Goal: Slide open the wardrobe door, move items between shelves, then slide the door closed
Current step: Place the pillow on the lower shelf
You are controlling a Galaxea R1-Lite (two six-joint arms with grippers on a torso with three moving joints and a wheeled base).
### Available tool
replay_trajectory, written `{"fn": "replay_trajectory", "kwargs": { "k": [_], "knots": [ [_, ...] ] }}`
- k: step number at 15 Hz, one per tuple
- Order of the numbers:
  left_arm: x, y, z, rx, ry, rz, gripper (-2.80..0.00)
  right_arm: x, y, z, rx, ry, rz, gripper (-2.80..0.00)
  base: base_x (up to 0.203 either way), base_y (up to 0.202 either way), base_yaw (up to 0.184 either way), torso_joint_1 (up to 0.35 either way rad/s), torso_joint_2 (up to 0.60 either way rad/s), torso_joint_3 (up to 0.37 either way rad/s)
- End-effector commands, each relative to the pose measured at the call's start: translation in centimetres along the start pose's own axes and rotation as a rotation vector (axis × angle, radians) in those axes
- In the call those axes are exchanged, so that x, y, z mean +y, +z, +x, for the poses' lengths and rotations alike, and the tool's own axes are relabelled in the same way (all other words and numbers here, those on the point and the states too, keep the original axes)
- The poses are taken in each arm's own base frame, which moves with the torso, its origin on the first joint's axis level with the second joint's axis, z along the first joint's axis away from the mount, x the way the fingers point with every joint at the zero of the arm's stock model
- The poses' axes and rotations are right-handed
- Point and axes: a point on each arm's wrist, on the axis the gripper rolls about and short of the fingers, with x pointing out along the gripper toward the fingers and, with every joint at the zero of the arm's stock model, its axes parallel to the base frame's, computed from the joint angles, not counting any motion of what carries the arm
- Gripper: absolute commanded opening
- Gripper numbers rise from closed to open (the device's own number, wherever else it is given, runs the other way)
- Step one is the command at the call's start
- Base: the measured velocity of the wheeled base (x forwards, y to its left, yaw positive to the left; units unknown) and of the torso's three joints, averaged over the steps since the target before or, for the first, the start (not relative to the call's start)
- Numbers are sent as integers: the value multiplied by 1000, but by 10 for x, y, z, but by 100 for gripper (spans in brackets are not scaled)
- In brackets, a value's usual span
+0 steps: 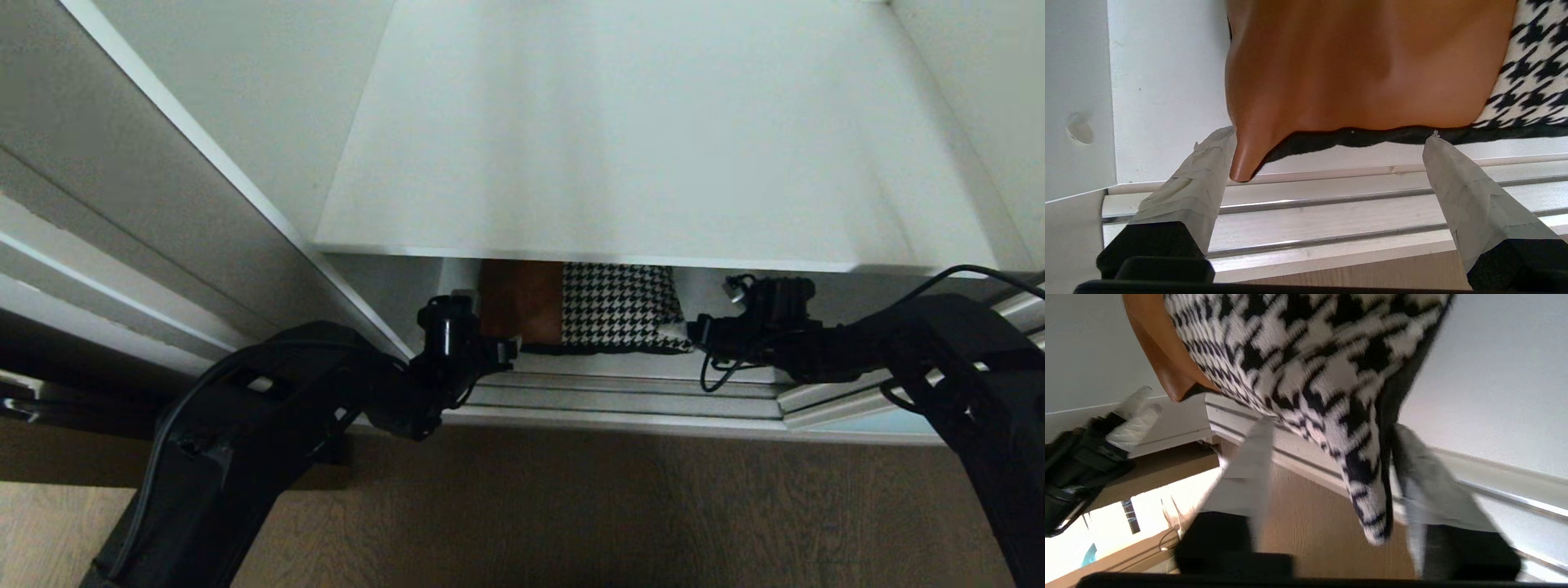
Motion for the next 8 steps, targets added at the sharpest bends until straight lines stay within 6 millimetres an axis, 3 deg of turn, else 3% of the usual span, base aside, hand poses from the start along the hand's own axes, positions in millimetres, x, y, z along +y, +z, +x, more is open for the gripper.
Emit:
{"fn": "replay_trajectory", "kwargs": {
  "k": [1,8],
  "knots": [
    [-5,6,-4,-13,-4,-2,0,12,9,-7,-12,10,-10,0,0,0,0,0,0,0],
    [-18,12,-21,9,-27,0,0,24,-6,-37,63,-72,15,0,0,0,0,0,0,0]
  ]
}}
